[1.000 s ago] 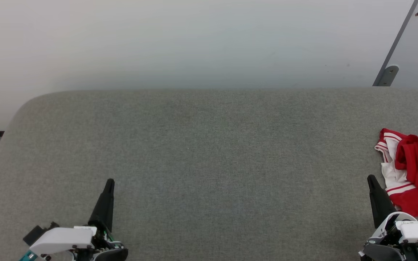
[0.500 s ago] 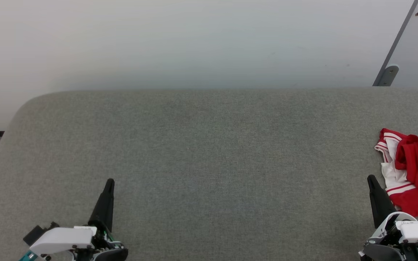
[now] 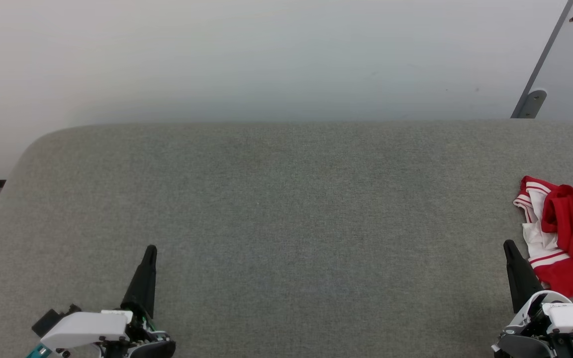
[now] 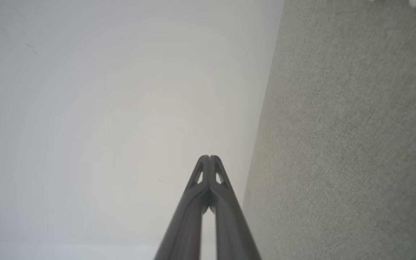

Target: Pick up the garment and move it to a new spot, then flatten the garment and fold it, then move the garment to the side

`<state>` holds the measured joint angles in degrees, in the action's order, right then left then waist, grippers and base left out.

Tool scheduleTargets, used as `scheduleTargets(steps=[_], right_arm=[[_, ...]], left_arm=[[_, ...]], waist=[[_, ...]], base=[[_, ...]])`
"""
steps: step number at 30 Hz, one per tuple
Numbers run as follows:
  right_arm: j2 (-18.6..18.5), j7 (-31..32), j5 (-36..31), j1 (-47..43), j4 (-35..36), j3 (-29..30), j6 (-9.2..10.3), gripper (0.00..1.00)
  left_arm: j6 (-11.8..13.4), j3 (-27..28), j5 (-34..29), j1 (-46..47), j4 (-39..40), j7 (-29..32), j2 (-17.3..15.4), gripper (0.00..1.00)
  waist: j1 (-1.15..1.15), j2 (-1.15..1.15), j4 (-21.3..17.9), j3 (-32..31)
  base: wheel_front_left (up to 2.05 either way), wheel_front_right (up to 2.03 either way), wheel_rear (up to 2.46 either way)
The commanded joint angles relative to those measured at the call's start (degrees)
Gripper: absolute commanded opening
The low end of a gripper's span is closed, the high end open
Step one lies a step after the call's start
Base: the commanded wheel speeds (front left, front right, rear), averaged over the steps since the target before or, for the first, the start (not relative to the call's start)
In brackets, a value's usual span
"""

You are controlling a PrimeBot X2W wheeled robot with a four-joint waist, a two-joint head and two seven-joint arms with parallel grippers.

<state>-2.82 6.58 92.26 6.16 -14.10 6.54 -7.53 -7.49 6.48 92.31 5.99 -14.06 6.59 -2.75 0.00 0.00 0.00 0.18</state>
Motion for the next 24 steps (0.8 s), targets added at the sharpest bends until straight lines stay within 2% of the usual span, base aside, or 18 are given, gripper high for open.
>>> scheduleTargets(steps=[1, 24], right_arm=[[-0.11, 0.13, 0.3, 0.13, 0.21, 0.02, 0.08, 0.0], [-0.11, 0.14, 0.3, 0.13, 0.21, 0.01, 0.08, 0.0]], left_arm=[[0.0, 0.12, 0.19, 0.53, 0.11, 0.09, -0.01, 0.0], [0.0, 0.11, 0.21, 0.53, 0.11, 0.08, -0.01, 0.0]], waist=[[0.0, 0.0, 0.0, 0.0], [0.0, 0.0, 0.0, 0.0]], base=[[0.0, 0.0, 0.0], [0.0, 0.0, 0.0]])
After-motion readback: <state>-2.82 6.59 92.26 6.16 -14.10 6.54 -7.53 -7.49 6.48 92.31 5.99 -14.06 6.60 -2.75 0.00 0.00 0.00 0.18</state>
